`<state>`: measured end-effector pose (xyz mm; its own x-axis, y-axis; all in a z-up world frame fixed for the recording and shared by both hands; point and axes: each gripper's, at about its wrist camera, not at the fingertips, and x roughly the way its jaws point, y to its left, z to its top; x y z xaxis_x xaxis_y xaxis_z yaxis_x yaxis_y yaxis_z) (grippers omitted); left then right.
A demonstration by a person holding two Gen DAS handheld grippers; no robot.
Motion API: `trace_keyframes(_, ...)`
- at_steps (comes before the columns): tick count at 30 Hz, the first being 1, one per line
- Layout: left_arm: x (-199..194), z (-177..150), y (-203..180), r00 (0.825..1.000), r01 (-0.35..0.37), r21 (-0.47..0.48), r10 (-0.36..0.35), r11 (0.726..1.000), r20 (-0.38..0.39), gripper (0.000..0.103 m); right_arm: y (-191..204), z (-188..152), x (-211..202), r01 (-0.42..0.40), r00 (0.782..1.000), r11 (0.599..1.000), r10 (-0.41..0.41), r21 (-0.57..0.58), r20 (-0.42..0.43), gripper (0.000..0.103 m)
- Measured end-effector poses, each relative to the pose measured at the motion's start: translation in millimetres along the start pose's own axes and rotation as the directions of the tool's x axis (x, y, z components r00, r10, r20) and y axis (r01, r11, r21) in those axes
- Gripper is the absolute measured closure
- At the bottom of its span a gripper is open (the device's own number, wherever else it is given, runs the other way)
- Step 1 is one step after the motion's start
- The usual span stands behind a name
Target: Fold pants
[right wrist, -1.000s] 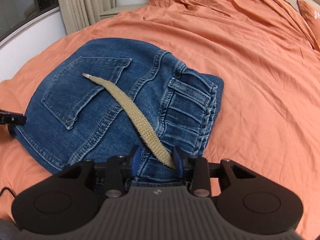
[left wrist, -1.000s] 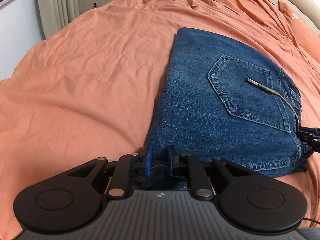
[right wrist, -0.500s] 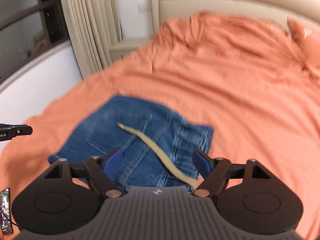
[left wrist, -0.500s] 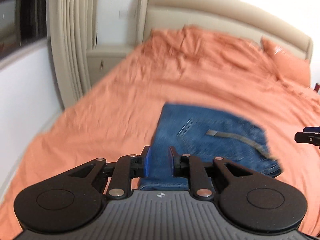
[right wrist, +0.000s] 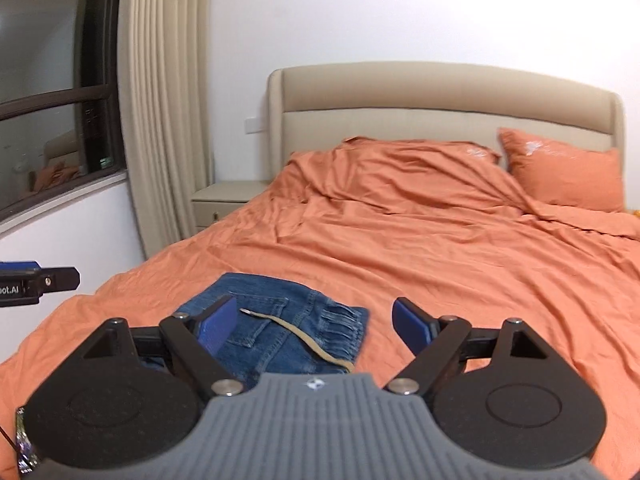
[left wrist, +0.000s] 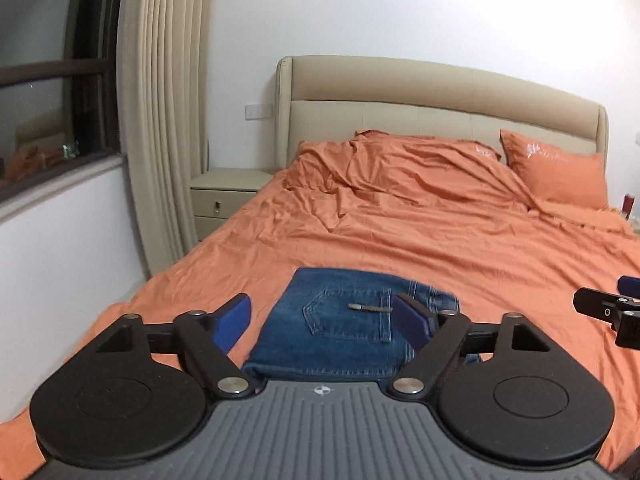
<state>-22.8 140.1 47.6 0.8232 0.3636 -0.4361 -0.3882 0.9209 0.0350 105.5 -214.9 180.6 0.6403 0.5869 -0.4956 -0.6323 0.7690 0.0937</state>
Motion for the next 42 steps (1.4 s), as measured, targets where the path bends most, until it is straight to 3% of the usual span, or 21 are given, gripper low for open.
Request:
trace_keyframes(5,-5,-30,-20,1.0,-0.03,0.04,0.03,0.999,-0.006,0.007,6,-34,-23,0.031,0.999,0.999,-0.031,-0.011,0.01,0.022)
trace_keyframes(9,6,-52,-28,0.998,0.01,0.034,-0.008,0.999,-0.059,0.007,6,-59,-17,0.021,1.0,1.0,-0.021,0.022,-0.018,0.022)
trace_keyframes(14,25,-61,-38,0.996,0.0,0.025,0.003,1.0,-0.094,0.007,12,-83,4,0.036,0.998,0.999,-0.036,-0.004,-0.055,0.022)
trace_keyframes(21,57,-73,-47,0.988,-0.008,0.027,0.013,1.0,-0.157,0.007,15,-100,37,0.104,0.993,0.995,-0.104,-0.001,-0.053,0.022)
trace_keyframes(27,73,-85,-49,0.979,-0.032,0.055,0.043,0.998,-0.2,0.01,5,-117,63,0.167,0.983,0.98,-0.156,0.112,-0.1,0.022)
trace_keyframes(33,77,-85,-46,0.974,-0.012,0.042,0.021,0.999,-0.226,0.012,-2,-124,76,0.179,0.976,0.973,-0.157,0.144,-0.149,0.022)
trace_keyframes(42,72,-84,-50,0.975,-0.023,0.066,0.037,0.998,-0.219,0.012,2,-126,68,0.172,0.981,0.977,-0.158,0.127,-0.111,0.021)
